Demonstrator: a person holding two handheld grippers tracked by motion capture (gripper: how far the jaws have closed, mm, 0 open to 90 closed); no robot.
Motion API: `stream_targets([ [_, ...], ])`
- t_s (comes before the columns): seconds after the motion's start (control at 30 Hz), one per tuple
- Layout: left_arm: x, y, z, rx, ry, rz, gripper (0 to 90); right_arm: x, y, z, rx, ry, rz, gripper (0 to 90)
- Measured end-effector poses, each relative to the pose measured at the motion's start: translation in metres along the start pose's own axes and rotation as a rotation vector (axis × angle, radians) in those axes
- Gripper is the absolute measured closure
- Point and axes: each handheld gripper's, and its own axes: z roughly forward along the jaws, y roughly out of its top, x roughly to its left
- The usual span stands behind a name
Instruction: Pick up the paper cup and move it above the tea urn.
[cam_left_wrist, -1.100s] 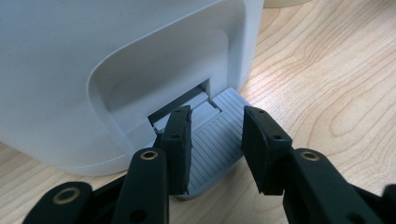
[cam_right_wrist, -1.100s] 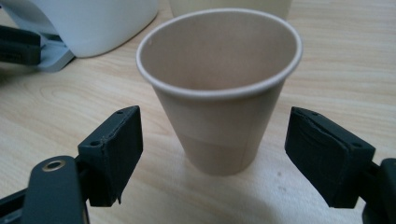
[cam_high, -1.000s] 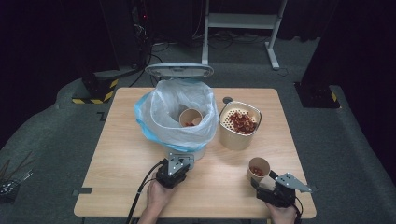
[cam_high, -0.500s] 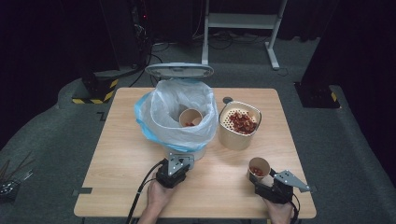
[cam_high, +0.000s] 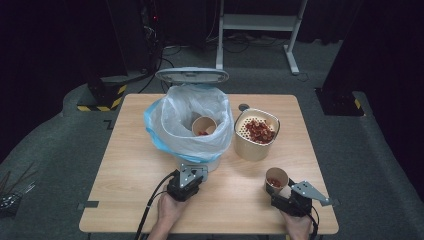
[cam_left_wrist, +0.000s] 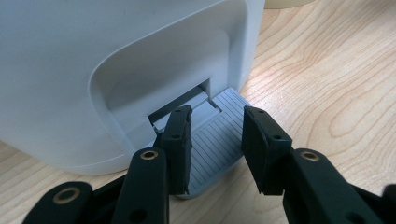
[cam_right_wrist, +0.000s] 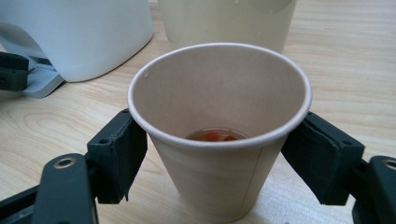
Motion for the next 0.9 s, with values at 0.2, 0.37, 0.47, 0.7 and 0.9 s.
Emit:
stream_targets([
  [0.2,0.0001,0.0,0.0,0.0,0.0,-0.001,63.0,0.0005,0.0026,0.0037,-0.014,-0.007,-0.014,23.2],
  [0.37,0.0002,-0.0001,0.0,-0.001,-0.001,-0.002,63.0,-0.0007,0.0035,0.0059,-0.025,-0.01,-0.001,23.5],
  [0.47,0.0004,-0.0001,0.0,-0.001,-0.002,-0.002,63.0,-0.0014,0.0038,0.0068,-0.033,-0.013,0.006,24.5],
  [0.7,0.0005,-0.0001,0.0,-0.001,-0.003,-0.003,62.9,-0.0026,0.0045,0.0077,-0.053,-0.038,0.0,26.9],
  [0.9,0.0002,-0.0001,0.0,-0.001,-0.001,-0.003,62.9,-0.0022,0.0105,0.0044,-0.051,-0.042,-0.036,29.0],
])
